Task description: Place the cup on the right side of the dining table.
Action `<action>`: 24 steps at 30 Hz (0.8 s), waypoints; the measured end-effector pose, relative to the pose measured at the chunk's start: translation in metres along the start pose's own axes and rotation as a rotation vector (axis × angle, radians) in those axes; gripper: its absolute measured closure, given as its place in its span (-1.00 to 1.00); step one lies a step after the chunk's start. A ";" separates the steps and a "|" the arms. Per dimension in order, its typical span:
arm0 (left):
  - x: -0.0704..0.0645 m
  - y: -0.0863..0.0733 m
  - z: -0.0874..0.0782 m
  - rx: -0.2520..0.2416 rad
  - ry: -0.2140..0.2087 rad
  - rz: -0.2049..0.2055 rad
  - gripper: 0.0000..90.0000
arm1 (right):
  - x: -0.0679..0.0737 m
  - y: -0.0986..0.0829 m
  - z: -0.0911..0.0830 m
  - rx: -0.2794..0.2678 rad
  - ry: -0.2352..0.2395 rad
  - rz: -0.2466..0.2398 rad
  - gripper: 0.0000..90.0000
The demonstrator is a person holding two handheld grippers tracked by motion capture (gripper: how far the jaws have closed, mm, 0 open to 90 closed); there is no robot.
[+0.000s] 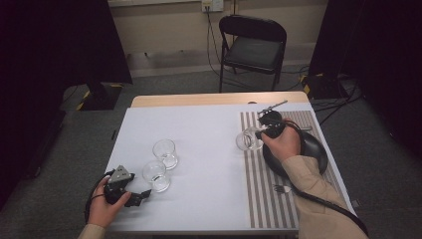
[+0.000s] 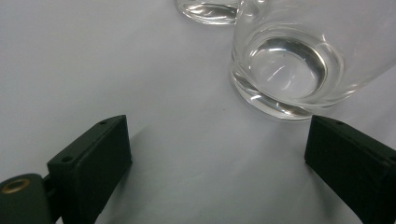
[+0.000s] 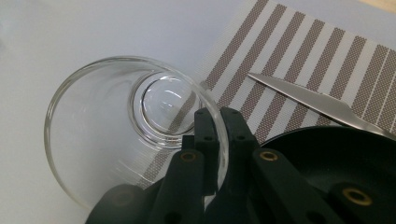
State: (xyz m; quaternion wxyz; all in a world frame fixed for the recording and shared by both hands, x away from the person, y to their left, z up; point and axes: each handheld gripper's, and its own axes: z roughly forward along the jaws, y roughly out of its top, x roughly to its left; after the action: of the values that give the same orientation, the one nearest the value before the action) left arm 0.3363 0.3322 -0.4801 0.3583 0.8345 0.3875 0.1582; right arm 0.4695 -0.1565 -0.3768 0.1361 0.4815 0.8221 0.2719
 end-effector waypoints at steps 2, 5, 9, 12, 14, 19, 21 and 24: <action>0.000 0.000 0.000 -0.001 -0.001 -0.002 -0.86 | -0.002 -0.001 0.001 -0.005 -0.008 -0.005 0.91; 0.000 0.000 0.000 0.000 0.000 0.000 -0.86 | -0.005 -0.002 0.003 0.000 -0.012 0.011 0.91; 0.000 0.000 0.000 0.000 0.000 0.000 -0.86 | -0.008 -0.003 0.005 -0.002 -0.021 0.012 0.91; 0.000 0.000 0.000 0.001 0.000 0.002 -0.86 | -0.010 -0.004 0.006 0.008 -0.025 0.012 0.91; 0.000 0.000 0.000 0.002 0.000 0.002 -0.86 | -0.010 -0.005 0.007 0.009 -0.031 0.012 0.91; 0.000 0.000 0.000 0.001 0.000 0.001 -0.86 | -0.012 -0.006 0.010 0.014 -0.040 0.012 0.91; 0.000 0.000 0.000 0.000 0.000 -0.001 -0.86 | -0.013 -0.006 0.011 0.012 -0.044 0.009 0.91; 0.000 0.000 0.000 0.001 -0.001 0.001 -0.86 | -0.013 -0.006 0.011 0.016 -0.050 0.008 0.91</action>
State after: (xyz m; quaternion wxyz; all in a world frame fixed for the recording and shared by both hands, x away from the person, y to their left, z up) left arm 0.3363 0.3322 -0.4801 0.3579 0.8349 0.3872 0.1579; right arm 0.4776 -0.1668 -0.3900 0.1517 0.4927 0.8185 0.2535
